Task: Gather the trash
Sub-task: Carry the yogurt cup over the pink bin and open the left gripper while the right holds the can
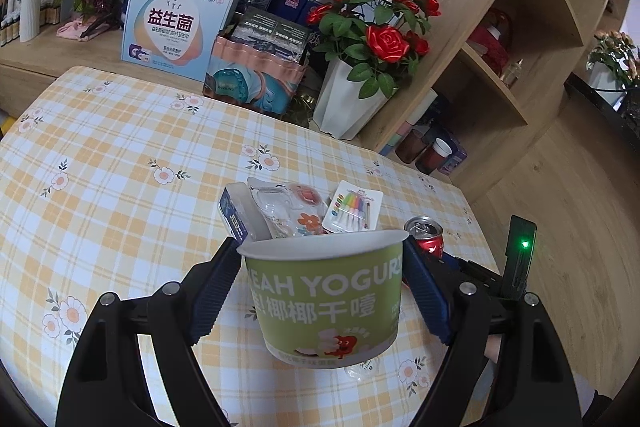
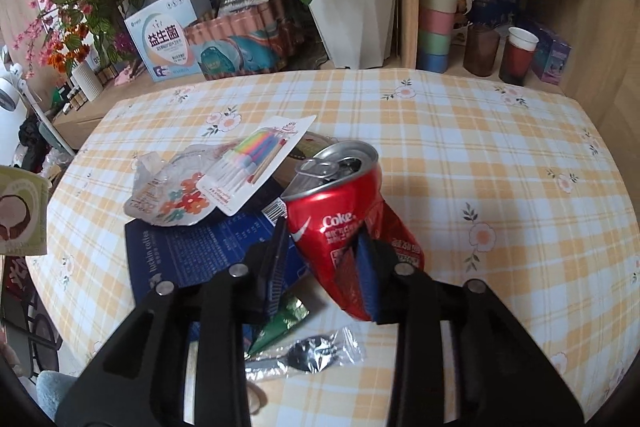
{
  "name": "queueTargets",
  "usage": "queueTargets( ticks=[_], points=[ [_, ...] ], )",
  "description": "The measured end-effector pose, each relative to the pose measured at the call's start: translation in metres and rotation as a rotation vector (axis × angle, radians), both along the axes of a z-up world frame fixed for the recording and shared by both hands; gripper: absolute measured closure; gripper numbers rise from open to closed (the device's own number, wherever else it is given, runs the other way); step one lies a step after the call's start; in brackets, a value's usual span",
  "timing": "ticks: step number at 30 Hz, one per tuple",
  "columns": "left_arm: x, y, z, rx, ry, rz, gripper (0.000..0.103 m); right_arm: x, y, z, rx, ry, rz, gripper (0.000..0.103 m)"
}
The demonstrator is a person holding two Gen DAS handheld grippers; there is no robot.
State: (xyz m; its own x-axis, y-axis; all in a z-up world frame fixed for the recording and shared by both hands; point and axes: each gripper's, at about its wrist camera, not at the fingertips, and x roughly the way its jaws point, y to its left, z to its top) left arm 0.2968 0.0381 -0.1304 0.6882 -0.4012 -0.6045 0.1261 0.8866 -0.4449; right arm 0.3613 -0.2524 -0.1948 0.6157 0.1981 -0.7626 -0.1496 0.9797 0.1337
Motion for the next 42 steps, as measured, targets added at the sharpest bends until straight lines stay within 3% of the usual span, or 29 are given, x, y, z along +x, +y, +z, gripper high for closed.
queueTargets(
  ticks=[21, 30, 42],
  points=[
    [-0.111, -0.025, 0.013, 0.066, -0.018, -0.112, 0.024, -0.149, 0.004, 0.075, 0.077, -0.174, 0.025, 0.069],
    [-0.178, -0.039, -0.009, 0.074, 0.024, -0.185, 0.023, -0.227, 0.012, 0.098, 0.095, -0.242, 0.044, 0.069],
    [-0.229, -0.067, -0.049, 0.118, 0.095, -0.275, 0.023, -0.293, 0.008, 0.094, 0.104, -0.259, 0.05, 0.068]
  ],
)
